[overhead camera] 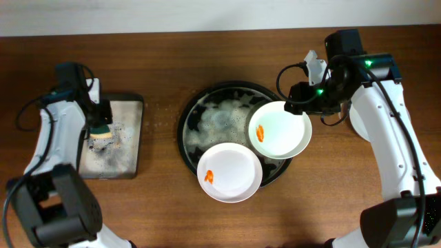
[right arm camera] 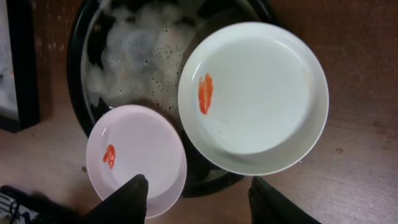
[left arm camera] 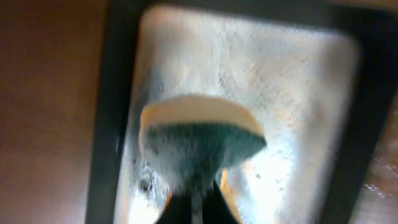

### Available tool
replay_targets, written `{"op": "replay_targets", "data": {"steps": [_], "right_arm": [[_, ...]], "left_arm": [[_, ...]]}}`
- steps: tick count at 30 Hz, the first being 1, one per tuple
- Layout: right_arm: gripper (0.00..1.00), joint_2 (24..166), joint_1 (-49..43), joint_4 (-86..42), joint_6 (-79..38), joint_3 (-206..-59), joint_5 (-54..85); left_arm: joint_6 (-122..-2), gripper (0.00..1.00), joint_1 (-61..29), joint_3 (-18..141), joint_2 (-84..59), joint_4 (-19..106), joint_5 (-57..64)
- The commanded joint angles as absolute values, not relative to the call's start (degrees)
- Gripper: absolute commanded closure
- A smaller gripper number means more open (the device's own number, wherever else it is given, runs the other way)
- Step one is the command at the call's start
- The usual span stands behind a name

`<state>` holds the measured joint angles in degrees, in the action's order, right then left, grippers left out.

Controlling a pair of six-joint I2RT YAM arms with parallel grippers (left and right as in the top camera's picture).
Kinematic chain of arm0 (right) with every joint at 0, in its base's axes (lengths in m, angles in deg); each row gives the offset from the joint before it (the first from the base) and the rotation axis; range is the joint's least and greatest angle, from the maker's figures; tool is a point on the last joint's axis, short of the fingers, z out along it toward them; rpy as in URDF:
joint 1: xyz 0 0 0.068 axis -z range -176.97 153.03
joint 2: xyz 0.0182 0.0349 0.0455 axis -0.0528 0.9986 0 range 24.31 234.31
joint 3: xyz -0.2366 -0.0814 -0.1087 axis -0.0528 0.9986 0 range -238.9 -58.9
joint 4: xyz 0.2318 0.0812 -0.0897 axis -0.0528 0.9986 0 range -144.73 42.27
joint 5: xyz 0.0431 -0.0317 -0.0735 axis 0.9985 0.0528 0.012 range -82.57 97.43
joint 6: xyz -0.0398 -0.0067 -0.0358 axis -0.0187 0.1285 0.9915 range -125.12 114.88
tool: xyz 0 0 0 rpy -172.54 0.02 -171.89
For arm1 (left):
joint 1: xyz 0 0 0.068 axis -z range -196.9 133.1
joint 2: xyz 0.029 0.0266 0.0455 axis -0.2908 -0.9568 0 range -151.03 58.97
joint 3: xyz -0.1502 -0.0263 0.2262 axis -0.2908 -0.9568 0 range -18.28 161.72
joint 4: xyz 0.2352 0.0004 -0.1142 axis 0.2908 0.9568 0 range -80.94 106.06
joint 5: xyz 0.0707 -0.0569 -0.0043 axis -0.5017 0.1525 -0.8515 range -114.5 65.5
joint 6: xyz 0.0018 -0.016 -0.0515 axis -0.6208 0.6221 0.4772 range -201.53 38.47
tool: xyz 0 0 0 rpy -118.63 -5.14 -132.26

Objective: Clean dirty plates on tray and stack at the side
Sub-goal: 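Dip the sponge into the soapy tray with the left gripper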

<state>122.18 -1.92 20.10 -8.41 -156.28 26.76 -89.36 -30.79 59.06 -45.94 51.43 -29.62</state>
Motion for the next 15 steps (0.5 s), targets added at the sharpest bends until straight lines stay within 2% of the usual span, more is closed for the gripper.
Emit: {"op": "replay_targets", "data": {"steps": [1,9,12,15], "right_arm": [[0.46,122.0,-2.2,20.1,-9.0,-155.9,26.2],[0.46,122.0,-2.2,20.1,-9.0,-155.9,26.2],[0.46,122.0,-2.2,20.1,-9.0,-155.9,26.2],[0.46,122.0,-2.2,20.1,-9.0,-155.9,26.2]], "left_arm": [[-94.7,1.00,-30.6,55.5,-51.6,44.3,-33.4],[-93.8,1.00,-30.6,55.5,-65.6,40.8,-33.2],[-89.7,1.00,-30.6,59.2,-62.7,46.5,-31.6],[-89.7,1.00,-30.6,66.2,-57.1,54.5,-23.7]]}}
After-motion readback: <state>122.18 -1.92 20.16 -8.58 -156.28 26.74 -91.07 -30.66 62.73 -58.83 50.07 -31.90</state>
